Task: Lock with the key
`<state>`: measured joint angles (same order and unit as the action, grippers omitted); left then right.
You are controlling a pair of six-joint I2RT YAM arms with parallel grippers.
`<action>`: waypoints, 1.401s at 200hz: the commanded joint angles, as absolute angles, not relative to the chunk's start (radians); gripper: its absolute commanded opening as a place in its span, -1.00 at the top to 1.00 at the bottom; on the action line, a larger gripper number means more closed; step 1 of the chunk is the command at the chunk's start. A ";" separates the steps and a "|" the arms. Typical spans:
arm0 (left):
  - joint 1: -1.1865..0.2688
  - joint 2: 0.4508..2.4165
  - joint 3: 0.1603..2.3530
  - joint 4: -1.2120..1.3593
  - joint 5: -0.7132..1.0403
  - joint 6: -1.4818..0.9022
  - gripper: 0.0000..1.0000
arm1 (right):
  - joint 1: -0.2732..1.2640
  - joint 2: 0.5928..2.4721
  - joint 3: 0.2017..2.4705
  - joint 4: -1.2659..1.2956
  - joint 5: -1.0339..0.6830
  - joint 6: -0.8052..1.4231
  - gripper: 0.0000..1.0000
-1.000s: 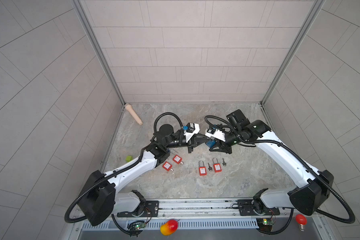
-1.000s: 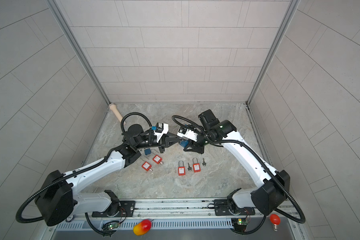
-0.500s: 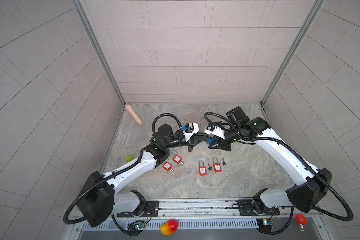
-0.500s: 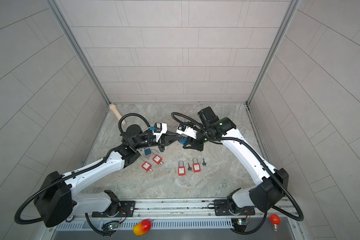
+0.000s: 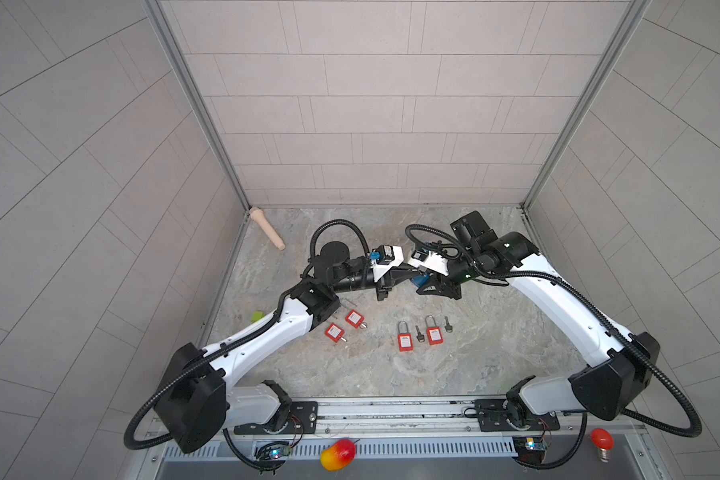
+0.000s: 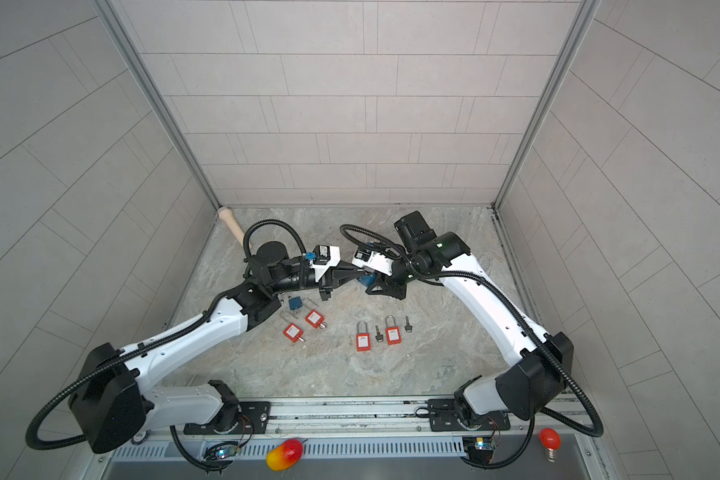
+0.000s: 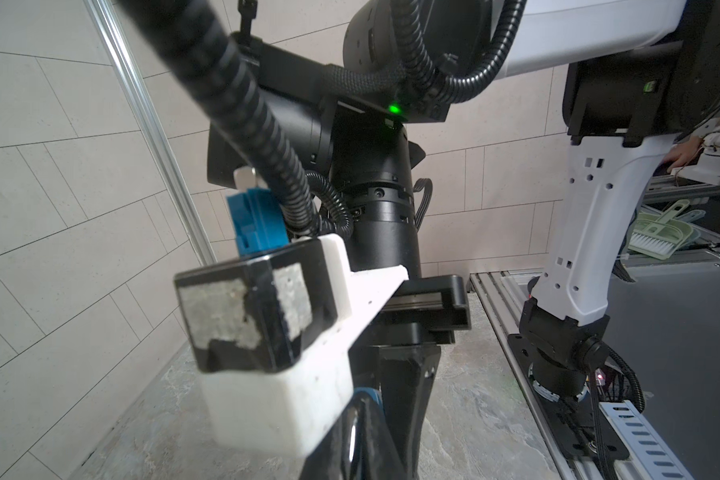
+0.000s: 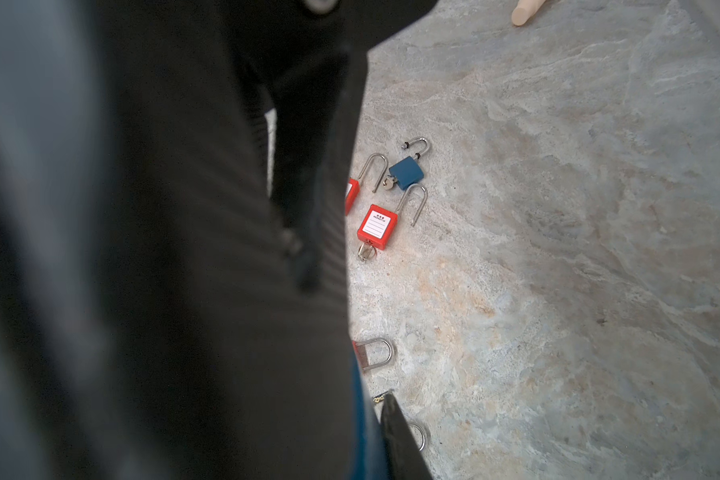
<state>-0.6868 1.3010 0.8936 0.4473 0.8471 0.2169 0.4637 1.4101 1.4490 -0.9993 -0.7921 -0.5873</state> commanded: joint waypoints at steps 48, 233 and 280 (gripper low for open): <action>-0.759 1.424 0.829 0.094 1.040 0.374 1.00 | 0.480 1.344 1.589 -0.671 -1.061 -0.476 1.00; -0.692 1.450 0.819 0.096 1.036 0.373 1.00 | 0.452 1.313 1.568 -0.666 -1.128 -0.396 1.00; -0.697 1.427 0.813 0.110 1.040 0.393 1.00 | 0.451 1.341 1.585 -0.694 -1.124 -0.400 1.00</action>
<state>-0.6506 1.3426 0.9253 0.4431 0.8974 0.2447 0.4469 1.3983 1.4490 -0.9546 -0.7887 -0.4965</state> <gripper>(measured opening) 0.080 0.210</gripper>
